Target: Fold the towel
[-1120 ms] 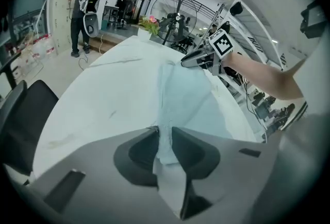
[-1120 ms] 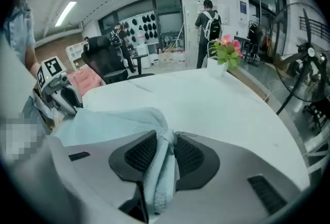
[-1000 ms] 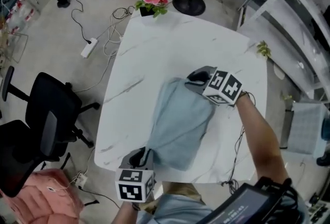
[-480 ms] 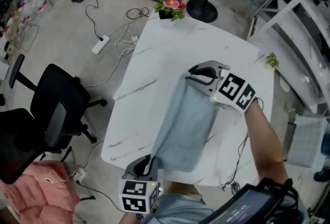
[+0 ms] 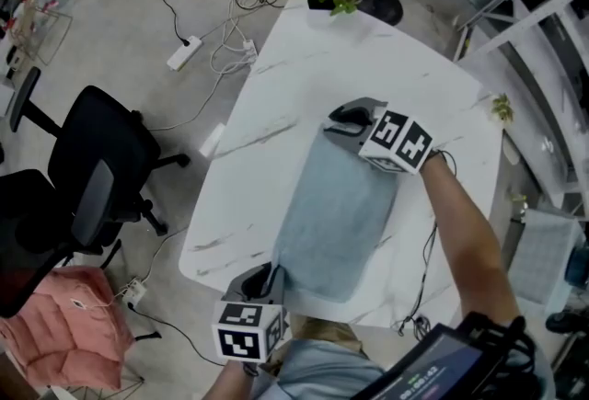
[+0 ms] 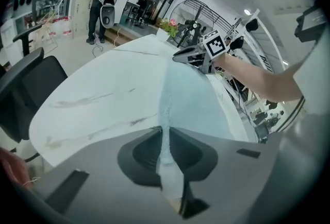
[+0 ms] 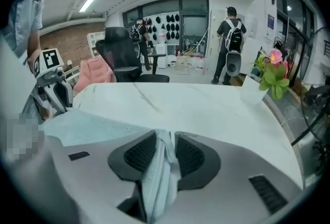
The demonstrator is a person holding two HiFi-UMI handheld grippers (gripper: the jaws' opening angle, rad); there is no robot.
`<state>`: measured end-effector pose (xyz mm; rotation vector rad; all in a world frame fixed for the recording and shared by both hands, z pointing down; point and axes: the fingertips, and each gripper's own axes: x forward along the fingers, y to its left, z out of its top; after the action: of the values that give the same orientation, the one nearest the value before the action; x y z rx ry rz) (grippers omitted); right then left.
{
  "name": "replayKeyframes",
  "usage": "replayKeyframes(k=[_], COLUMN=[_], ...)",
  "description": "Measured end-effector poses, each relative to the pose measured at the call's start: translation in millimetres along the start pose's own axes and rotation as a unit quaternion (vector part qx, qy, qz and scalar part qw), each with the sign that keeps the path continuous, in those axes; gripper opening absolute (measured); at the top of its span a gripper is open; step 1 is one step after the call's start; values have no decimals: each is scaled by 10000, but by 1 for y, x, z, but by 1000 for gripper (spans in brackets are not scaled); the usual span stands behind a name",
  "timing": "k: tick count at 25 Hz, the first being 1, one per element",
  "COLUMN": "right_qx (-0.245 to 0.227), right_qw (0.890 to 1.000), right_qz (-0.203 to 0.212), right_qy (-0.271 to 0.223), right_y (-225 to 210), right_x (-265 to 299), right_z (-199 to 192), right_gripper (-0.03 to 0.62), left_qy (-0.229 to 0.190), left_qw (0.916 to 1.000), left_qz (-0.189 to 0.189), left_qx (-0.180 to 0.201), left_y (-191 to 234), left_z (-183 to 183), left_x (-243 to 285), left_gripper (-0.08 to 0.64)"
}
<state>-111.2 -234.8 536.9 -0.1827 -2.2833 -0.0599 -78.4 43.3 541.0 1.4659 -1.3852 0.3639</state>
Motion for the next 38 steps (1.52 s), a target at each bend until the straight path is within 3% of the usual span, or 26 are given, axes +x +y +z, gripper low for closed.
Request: replayKeyframes(k=[2, 5, 6, 8, 11, 14, 17, 20, 23, 26, 28, 29, 31, 33, 35, 38], right_qx=[257, 608, 601, 485, 350, 502, 787, 839, 875, 1087, 1875, 2430, 3544, 4277, 4546, 4648], right_qw=[9988, 9898, 9879, 9894, 9964, 9974, 9951, 9938, 9930, 9904, 9780, 9652, 9295, 8990, 8869, 8807], right_qz=[-27, -401, -546, -687, -536, -490, -603, -699, -745, -849, -816, -703, -319, 61, 248, 432], right_qy=[-412, -1220, -1320, -1186, -564, -181, -44, 207, 263, 17, -422, -656, -965, -945, -787, -801], right_y=[-6, -18, -18, -8, 19, 33, 33, 32, 32, 25, 17, 16, 19, 28, 35, 32], right_x=[-20, -73, -89, -108, -106, -101, -100, -90, -80, -100, -123, -132, -141, -137, -127, -112], right_z=[19, 53, 57, 47, 1, -43, -71, -96, -102, -91, -90, -94, -109, -126, -136, -128], right_gripper=[216, 212, 180, 114, 86, 57, 52, 42, 25, 85, 152, 182, 207, 256, 282, 295], left_qy=[-44, -257, -348, -541, -666, -477, -54, 501, 653, 698, 709, 707, 692, 671, 653, 641], left_qw=[10000, 9997, 9994, 9985, 9972, 9938, 9901, 9895, 9895, 9891, 9892, 9895, 9902, 9904, 9905, 9908], left_qz=[-28, -6, 46, 105, -161, -770, -1212, -1063, -911, -931, -954, -957, -946, -932, -919, -894], left_qx=[30, 33, 35, 51, 305, 645, 700, 845, 914, 902, 856, 815, 759, 768, 791, 793], left_y=[0, 2, 4, 4, -19, -64, -92, -89, -82, -82, -82, -82, -82, -83, -85, -86], left_z=[3, 10, 14, 21, 29, 22, 3, -26, -36, -33, -34, -35, -37, -37, -36, -34], left_x=[-5, -26, -35, -50, -52, -34, -10, 13, 20, 21, 22, 21, 20, 20, 19, 20], left_gripper=[51, 92, 95, 95, 73, 51, 43, 38, 20, 20, 20, 20, 20, 20, 20, 20])
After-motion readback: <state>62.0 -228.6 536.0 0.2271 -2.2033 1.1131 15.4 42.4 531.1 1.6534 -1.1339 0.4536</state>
